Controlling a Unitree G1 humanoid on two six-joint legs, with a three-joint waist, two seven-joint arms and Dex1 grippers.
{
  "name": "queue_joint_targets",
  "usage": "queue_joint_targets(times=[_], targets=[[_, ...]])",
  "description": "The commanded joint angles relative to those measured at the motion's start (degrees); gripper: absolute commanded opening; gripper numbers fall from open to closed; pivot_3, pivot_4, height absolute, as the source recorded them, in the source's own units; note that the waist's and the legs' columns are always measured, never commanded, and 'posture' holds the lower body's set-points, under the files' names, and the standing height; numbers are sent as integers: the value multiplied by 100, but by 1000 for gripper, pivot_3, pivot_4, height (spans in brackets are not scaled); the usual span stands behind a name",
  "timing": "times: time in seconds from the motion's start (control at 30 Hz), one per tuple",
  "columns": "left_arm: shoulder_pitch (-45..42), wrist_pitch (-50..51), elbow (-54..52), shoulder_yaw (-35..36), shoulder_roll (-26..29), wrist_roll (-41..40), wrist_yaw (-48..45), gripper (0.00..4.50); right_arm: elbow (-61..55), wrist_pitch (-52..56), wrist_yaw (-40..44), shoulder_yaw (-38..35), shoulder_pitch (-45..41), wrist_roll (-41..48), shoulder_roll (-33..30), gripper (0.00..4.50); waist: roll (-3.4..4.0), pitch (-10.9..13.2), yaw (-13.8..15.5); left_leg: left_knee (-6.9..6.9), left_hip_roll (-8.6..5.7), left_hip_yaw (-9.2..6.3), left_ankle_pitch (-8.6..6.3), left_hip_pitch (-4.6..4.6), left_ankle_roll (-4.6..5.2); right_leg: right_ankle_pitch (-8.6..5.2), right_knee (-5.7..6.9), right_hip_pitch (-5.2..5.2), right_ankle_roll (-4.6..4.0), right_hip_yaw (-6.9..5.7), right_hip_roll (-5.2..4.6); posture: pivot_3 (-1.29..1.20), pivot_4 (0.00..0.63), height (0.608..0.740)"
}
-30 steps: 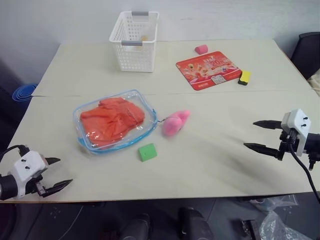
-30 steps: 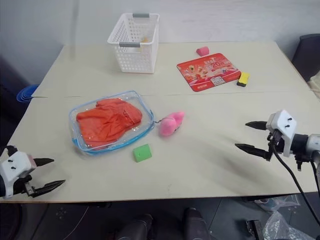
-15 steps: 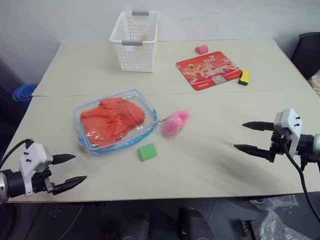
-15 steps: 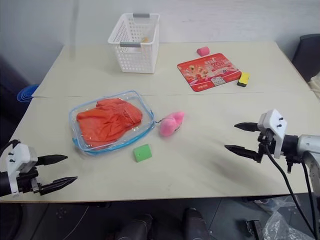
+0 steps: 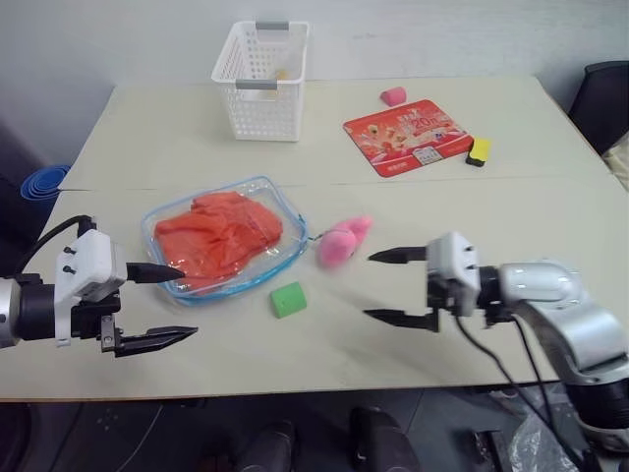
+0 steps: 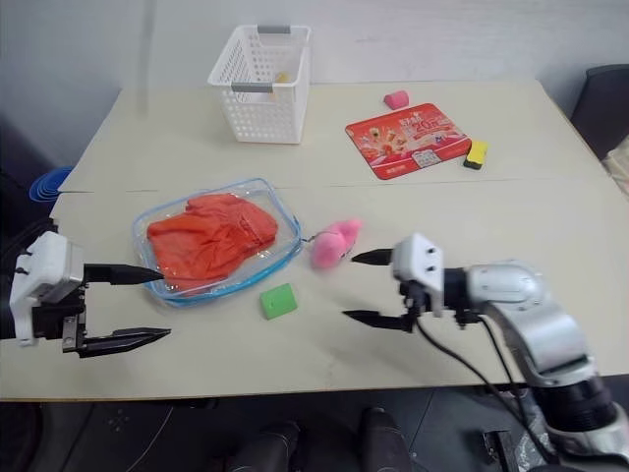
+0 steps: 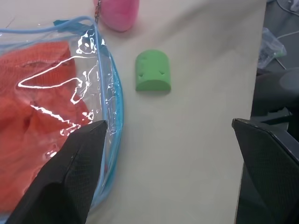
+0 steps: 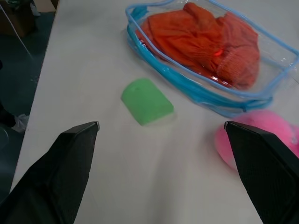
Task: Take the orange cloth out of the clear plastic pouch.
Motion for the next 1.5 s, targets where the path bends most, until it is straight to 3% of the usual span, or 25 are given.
queue_joint_targets(times=[0.03,0.23,0.43,0.53,0.7,0.9,1.1,1.27,1.37,1.5], targets=[[-213,-148,153,-202,194,68,-223,4490,466,-318,-406,717,-381,-693,603,4500,0,0,-46,1,-2,1,0,0,0,0,6,-3,0,1,0,0,150,740],[-357,-268,244,-452,253,195,-329,4490,1698,-759,-629,1457,-872,-1441,1495,4500,0,0,-104,1,-5,2,1,-10,0,-1,17,-25,-1,1,1,0,150,740],[-547,-257,190,-600,174,171,-232,4490,2502,-1094,-626,1544,-1090,-1665,1934,4500,0,0,-135,1,-5,3,1,-12,-1,-1,24,-31,-2,2,3,0,150,740],[-579,-261,186,-622,142,189,-195,4500,2577,-1103,-487,1507,-1080,-1600,1984,3967,0,0,-154,3,-5,2,1,-12,-1,-1,26,-30,-2,2,3,0,150,740],[-617,-295,187,-680,92,223,-135,4500,2528,-1110,-332,1439,-1022,-1540,1953,2280,0,0,-216,3,-4,2,1,-12,-1,-1,27,-31,-2,2,3,0,150,740],[-914,-264,153,-929,-52,110,-40,4500,2137,-931,-215,1139,-870,-1297,1795,907,0,0,-227,3,-4,2,1,-13,-1,-1,59,-38,-2,3,3,0,150,740],[-2211,5,-85,-2118,-1003,-245,420,4500,880,19,-349,-693,197,-422,493,780,-1,0,2,17,-24,-4,2,-21,4,0,61,-38,-1,3,-12,0,150,740],[-3234,-5,142,-3190,-2005,-52,545,4500,766,486,-689,-2913,1556,-61,-537,780,-5,0,102,23,-30,-5,2,-24,10,2,61,-30,3,4,-14,0,150,740],[-3593,-137,388,-3570,-2400,120,478,4500,1164,479,-1115,-3728,2064,-218,-736,780,-6,0,53,22,-24,4,2,-21,9,2,63,-33,4,13,-8,0,150,740],[-3872,-305,703,-3804,-2695,294,372,4500,1674,762,-1869,-4269,2190,-150,-465,780,-10,1,-70,19,-18,11,7,-1,-1,3,59,-34,4,39,9,0,150,740]])
